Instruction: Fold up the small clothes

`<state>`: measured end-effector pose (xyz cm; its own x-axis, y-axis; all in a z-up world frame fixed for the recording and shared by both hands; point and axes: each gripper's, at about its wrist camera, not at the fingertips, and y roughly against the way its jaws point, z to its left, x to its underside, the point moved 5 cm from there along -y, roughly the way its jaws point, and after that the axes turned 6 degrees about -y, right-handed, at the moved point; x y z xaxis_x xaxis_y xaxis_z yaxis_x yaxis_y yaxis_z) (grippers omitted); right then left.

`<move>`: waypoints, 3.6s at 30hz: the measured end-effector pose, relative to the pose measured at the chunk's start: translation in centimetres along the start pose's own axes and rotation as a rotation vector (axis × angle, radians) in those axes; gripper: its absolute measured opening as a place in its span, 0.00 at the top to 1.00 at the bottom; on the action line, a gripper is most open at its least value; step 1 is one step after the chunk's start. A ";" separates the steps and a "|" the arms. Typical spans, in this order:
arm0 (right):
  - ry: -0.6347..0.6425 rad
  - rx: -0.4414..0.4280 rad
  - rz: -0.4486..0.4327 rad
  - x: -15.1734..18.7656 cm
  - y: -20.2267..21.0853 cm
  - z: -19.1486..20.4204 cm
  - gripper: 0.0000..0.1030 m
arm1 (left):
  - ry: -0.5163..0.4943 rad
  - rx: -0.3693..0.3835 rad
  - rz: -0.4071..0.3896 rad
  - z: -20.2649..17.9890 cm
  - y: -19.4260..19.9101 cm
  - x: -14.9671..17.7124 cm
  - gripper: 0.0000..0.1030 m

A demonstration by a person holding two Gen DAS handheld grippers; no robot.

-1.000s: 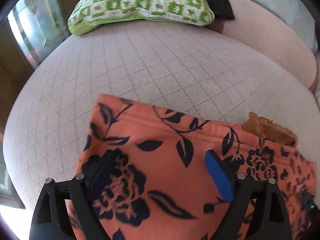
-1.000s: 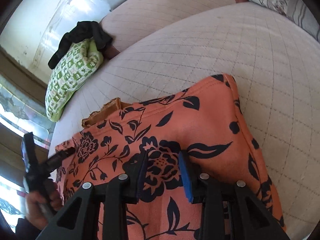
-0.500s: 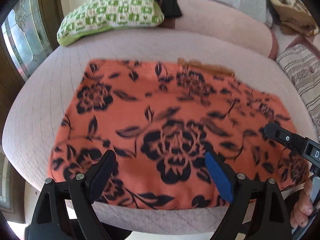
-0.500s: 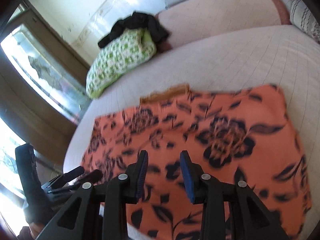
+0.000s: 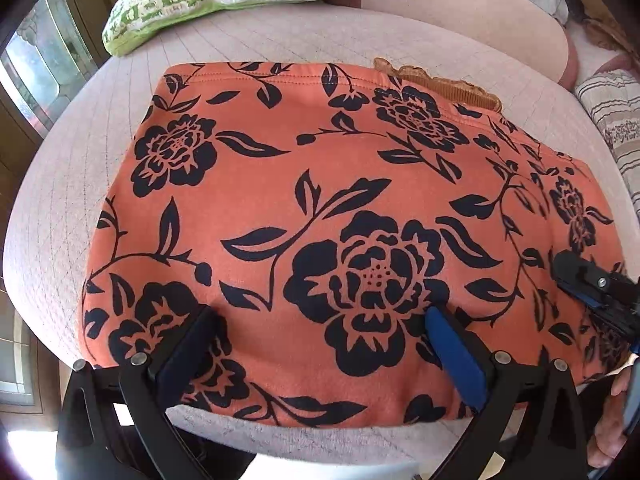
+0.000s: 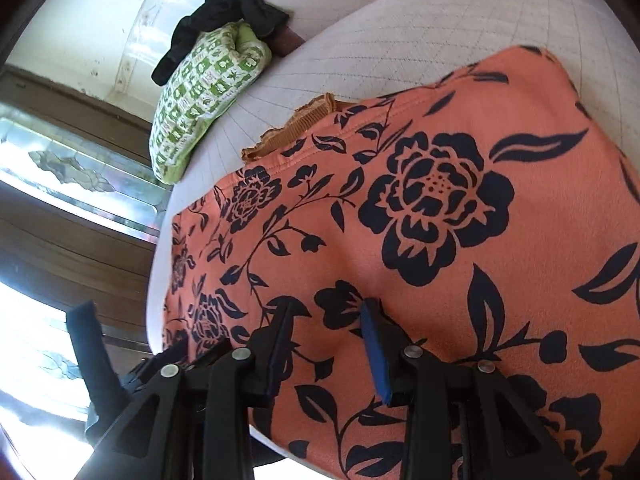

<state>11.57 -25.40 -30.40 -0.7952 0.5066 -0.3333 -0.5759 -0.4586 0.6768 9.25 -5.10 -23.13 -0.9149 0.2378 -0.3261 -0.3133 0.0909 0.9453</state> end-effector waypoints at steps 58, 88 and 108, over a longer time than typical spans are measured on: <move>0.108 0.288 -0.176 -2.5 -2.8 2.1 0.68 | 0.099 -0.155 -0.347 8.9 -0.3 -2.4 0.00; 0.410 0.230 -0.042 3.2 -4.6 6.4 0.66 | 0.715 0.155 -0.221 15.6 2.1 6.2 0.36; 0.366 0.136 -0.007 2.6 -4.5 5.8 0.66 | 0.436 -0.074 -0.378 11.0 3.8 0.7 0.83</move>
<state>13.17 -17.78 -30.53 -0.8207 0.2040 -0.5337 -0.5705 -0.3423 0.7465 10.24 6.06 -19.85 -0.7511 -0.2201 -0.6224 -0.6414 0.0204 0.7669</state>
